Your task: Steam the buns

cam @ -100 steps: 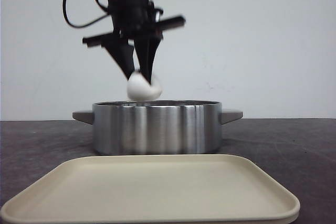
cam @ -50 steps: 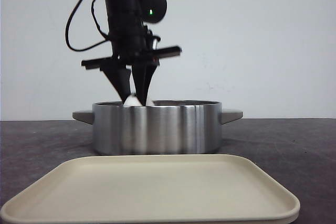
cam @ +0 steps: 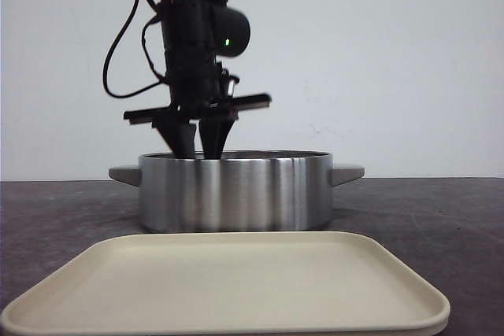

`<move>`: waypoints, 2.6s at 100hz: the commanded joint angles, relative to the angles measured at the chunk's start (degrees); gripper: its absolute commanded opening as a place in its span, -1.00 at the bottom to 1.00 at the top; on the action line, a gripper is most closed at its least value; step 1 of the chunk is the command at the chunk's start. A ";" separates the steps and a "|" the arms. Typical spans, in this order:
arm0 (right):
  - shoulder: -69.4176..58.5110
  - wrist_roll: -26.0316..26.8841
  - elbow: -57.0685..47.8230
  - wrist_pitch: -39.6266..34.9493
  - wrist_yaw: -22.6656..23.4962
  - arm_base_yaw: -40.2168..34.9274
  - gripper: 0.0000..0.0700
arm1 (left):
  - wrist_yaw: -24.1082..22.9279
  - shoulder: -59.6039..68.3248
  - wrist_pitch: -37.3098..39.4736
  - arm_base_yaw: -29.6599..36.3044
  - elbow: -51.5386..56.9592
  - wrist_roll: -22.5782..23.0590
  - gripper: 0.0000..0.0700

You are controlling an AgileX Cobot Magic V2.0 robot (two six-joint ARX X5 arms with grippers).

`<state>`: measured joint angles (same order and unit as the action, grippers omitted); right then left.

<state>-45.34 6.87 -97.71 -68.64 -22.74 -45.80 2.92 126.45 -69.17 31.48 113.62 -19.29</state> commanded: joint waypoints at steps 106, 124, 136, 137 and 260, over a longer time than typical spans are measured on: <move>-0.24 0.68 -0.85 -0.92 -1.70 -0.57 -1.00 | 1.09 2.47 -3.37 0.22 2.69 -0.90 1.00; -0.24 0.68 -0.85 -0.87 -1.70 -0.57 -1.00 | -0.39 2.47 -5.42 0.24 9.20 -0.63 1.00; -0.24 0.55 -0.85 -0.87 -1.73 -0.57 -1.00 | -0.39 2.47 -7.04 0.24 16.83 -0.48 1.00; -0.24 0.52 -0.85 -0.87 -1.73 -0.57 -1.00 | -0.39 2.47 -7.23 0.24 17.57 -0.46 1.00; 4.39 -7.91 26.03 34.40 -0.35 -0.59 -1.00 | -5.18 -50.99 -16.24 0.39 33.70 10.67 -1.00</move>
<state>-40.91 0.73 -71.07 -37.56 -23.51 -45.80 -1.80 81.19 -81.87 31.42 156.09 -8.38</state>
